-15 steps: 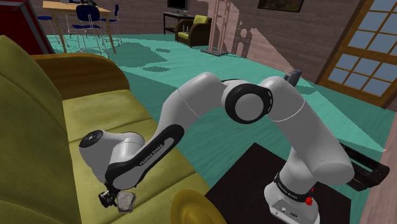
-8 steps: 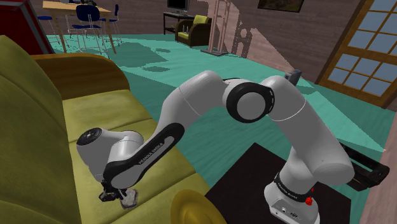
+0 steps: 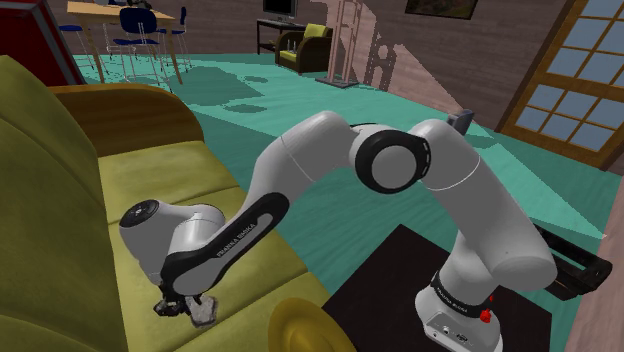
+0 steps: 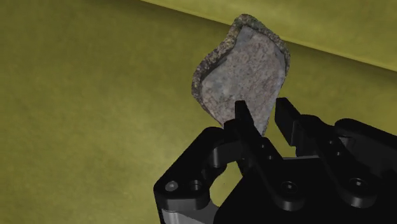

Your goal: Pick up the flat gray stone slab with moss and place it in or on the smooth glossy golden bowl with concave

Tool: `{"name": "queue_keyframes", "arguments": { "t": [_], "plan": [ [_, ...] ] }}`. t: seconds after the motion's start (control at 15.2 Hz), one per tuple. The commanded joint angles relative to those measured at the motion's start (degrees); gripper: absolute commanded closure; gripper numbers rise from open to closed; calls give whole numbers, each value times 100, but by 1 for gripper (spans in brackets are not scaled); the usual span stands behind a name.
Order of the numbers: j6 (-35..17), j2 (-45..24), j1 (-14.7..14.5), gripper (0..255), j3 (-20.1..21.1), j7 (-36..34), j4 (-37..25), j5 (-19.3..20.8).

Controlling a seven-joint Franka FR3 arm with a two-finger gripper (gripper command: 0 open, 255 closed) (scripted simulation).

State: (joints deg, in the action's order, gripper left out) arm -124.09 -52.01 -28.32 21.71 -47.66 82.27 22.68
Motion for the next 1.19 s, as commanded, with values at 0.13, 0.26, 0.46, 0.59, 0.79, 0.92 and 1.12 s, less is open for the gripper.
{"name": "queue_keyframes", "arguments": {
  "t": [0.13,0.26,0.46,0.59,0.79,0.92,1.12],
  "plan": [
    [-926,1012,-98,0,-216,-1928,1459,-202],
    [-1167,1178,-202,0,-323,-2422,1743,-232],
    [-1305,1010,-239,0,-382,-2457,1712,-172],
    [-1393,894,-263,0,-421,-2480,1685,-133],
    [-1462,802,-282,0,-452,-2497,1661,-102],
    [-1461,801,-282,0,-451,-2497,1661,-102],
    [-1461,801,-282,0,-451,-2497,1661,-102]
  ]
}}
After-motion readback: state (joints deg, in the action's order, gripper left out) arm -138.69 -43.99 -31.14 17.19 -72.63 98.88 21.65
